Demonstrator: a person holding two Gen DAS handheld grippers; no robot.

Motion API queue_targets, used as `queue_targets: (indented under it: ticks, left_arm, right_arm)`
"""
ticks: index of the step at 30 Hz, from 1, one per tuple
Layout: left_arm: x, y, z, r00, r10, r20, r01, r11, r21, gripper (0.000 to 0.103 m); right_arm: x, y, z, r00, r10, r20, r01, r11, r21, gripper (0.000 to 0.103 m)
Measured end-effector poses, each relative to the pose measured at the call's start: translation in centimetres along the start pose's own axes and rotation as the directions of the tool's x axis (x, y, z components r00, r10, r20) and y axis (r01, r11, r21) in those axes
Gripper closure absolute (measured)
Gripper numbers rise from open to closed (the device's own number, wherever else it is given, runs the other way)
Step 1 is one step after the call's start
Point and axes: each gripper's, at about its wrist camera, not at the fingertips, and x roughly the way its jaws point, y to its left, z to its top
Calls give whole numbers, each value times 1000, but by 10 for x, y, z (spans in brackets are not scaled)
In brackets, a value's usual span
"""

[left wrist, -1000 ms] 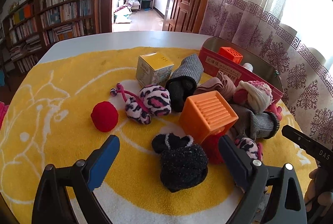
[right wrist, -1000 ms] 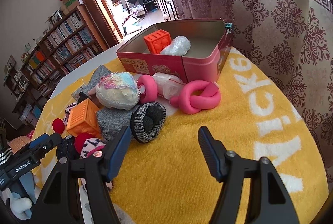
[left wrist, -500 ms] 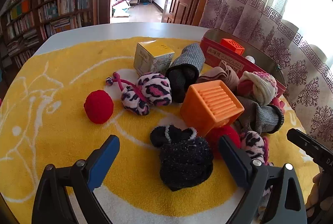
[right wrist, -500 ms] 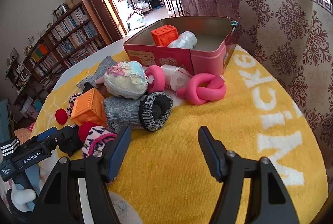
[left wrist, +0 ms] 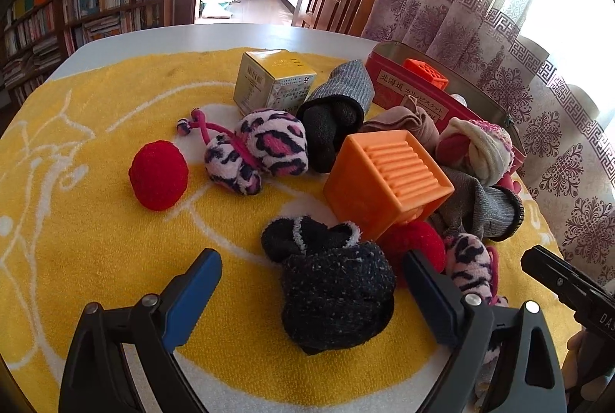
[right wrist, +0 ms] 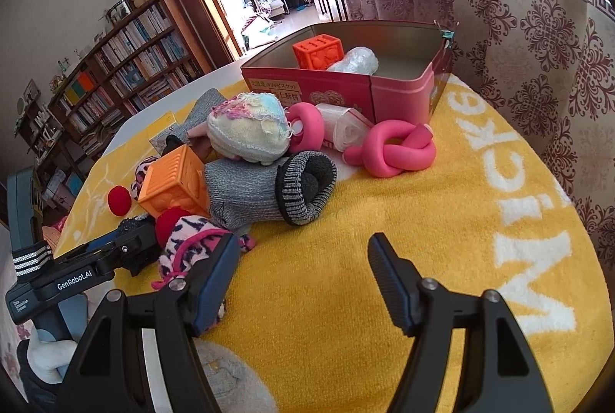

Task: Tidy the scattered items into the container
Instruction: 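Move both tools back toward the remaining toys on the towel, then grasp the black fuzzy sock with the left tool while the right tool grasps the leopard-print toy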

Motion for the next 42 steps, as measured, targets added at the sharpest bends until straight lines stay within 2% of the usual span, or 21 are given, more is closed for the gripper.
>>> queue_targets:
  ticks: [3,7,10,18,30,33,34,38,42]
  left_arm:
    - [-1,0,0,1000,-3,1,3,1000,0,20]
    - [0,-4,-1,1000,-22,-3,22,1000,22,39]
    - [-3,-9,-3,1000,-21,8,21,999,47,46]
    - [-4,-6,-5,999,-33,14,33,999,36,46]
    - [-9,-1,-6,998,-55,35,54,998,11,49]
    - [-10,0,-6,997,-59,39,59,998,6,49]
    - [-10,1,-5,997,-61,40,61,998,4,49]
    - [-10,2,-5,997,-69,41,69,998,-5,49]
    - [-12,2,-5,996,-69,49,70,998,-6,49]
  right_arm:
    - [2,3,-2,1000,8,-7,-8,1000,-10,30]
    - [3,9,-4,1000,20,-17,-20,1000,-21,30]
    - [4,15,-6,999,30,-25,-30,999,-34,30]
    - [7,44,-13,993,100,-70,-107,988,-115,30]
    - [36,74,-14,981,114,-158,-142,974,-178,31]
    - [44,78,-15,973,139,-183,-171,969,-177,57]
    - [45,79,-16,971,147,-188,-181,968,-175,60]
    - [36,85,-18,978,135,-158,-167,963,-211,63]
    - [23,77,-13,983,138,-117,-158,970,-185,63]
